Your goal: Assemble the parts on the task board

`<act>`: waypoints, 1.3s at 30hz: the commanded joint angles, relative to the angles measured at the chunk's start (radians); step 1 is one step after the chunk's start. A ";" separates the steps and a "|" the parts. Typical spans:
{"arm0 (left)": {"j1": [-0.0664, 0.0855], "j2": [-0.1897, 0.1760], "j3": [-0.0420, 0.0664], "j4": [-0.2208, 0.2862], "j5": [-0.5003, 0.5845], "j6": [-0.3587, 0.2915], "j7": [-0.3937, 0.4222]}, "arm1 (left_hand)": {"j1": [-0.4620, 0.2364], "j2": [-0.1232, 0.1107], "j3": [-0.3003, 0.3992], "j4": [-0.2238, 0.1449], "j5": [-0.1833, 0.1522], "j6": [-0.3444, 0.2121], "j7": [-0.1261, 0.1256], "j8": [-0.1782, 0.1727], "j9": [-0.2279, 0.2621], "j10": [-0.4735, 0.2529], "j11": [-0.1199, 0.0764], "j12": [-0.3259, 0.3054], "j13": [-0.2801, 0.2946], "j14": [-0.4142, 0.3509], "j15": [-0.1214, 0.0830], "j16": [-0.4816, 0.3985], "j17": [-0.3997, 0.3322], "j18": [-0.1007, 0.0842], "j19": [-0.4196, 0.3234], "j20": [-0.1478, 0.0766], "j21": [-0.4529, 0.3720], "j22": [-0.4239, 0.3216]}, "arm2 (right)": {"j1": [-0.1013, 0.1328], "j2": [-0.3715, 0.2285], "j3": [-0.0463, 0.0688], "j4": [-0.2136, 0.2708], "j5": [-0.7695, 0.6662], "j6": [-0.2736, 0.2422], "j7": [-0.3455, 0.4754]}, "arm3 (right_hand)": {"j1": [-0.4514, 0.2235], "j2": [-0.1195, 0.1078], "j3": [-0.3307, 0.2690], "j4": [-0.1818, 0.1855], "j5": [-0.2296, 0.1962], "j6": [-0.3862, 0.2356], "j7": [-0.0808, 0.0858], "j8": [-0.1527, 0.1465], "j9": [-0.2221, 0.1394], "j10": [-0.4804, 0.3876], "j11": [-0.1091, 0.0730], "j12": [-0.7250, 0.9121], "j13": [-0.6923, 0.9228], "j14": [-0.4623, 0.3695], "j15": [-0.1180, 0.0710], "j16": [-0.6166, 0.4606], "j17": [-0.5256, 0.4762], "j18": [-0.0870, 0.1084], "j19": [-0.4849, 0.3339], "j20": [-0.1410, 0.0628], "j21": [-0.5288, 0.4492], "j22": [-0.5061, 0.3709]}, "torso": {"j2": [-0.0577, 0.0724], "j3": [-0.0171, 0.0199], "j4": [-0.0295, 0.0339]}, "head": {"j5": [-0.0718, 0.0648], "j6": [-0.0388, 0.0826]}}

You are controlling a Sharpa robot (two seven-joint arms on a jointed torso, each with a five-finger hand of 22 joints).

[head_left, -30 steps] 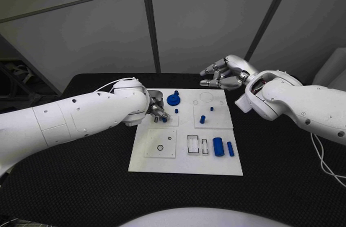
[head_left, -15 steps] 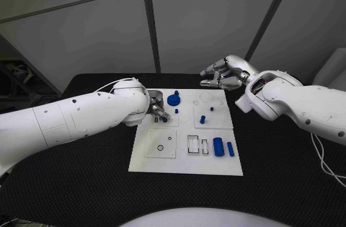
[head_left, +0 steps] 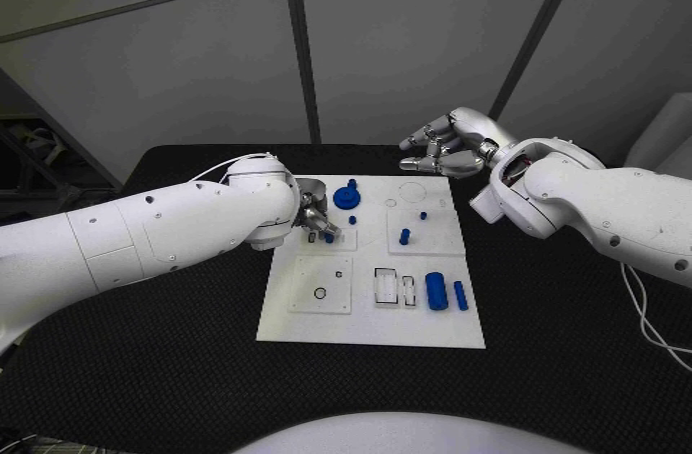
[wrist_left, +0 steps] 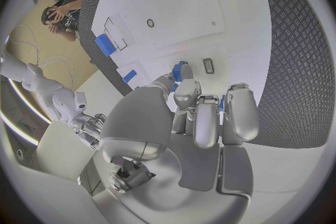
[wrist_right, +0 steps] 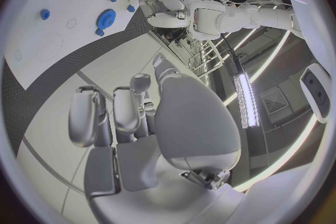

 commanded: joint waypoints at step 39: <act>-0.014 -0.080 -0.001 0.106 -0.021 -0.203 0.060 | -0.032 -0.014 0.252 -0.229 0.068 0.018 -0.007 -0.013 0.018 0.027 -0.003 0.002 0.012 0.076 -0.011 0.014 0.137 -0.002 0.016 0.002 0.012 0.026 | 0.002 -0.003 0.000 -0.005 -0.004 0.007 0.011 | -0.008 0.007 -0.004 0.002 0.004 0.006 0.001 -0.005 -0.001 0.010 0.001 0.004 0.001 0.012 0.002 -0.005 0.001 0.003 0.008 0.001 0.004 0.040 | 0.000 0.0008 0.0006 | 0.001 -0.002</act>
